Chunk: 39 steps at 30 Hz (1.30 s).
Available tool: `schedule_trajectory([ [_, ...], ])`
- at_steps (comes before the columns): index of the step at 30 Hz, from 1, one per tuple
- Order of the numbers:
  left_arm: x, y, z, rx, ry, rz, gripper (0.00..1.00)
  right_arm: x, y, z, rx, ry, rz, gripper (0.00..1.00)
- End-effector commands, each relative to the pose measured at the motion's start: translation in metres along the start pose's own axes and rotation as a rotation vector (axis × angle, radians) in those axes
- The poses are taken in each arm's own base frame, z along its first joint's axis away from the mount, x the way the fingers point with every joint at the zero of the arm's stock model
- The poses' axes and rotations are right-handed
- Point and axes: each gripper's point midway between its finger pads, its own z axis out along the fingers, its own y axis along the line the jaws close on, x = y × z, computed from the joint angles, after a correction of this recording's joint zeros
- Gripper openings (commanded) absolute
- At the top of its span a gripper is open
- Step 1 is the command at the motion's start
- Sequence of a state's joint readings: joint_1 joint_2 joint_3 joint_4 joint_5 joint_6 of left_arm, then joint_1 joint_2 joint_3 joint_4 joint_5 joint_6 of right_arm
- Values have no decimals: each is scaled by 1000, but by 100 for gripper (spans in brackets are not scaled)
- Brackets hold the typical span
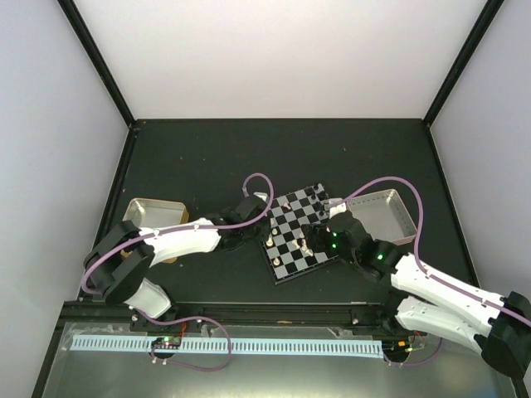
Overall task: Set up the chess pieces on the board
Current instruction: Place the chess piece on the chessboard, then pick up the chess piece from the chessboard.
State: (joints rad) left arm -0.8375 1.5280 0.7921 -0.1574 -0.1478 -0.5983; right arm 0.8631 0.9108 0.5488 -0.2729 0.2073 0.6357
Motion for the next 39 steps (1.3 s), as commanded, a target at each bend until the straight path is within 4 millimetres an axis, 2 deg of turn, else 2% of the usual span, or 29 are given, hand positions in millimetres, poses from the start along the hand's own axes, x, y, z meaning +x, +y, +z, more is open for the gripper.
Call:
schedule_trajectory([
  [1, -14, -3, -17, -1, -37, -17, 35, -10, -2, -3, 20, -28, 26, 67],
  [10, -25, -1, -41, 4, -77, -33, 42, -4, 7, 6, 23, 82, 22, 66],
  [18, -37, 21, -89, 23, -221, -90, 44, 21, 2, 30, 92, 275, -9, 63],
  [22, -32, 29, -111, 59, -275, -107, 45, 35, -13, 40, 177, 343, -13, 57],
  [27, -24, 37, -128, 98, -332, -122, 46, 47, -30, 46, 260, 381, -14, 43],
  [29, -23, 39, -134, 115, -357, -121, 46, 47, -29, 52, 256, 386, -19, 39],
  [35, -21, 43, -145, 123, -381, -106, 47, 37, -20, 74, 261, 386, -37, 37],
  [39, -21, 44, -149, 126, -386, -99, 48, 34, -23, 85, 305, 390, -53, 33],
])
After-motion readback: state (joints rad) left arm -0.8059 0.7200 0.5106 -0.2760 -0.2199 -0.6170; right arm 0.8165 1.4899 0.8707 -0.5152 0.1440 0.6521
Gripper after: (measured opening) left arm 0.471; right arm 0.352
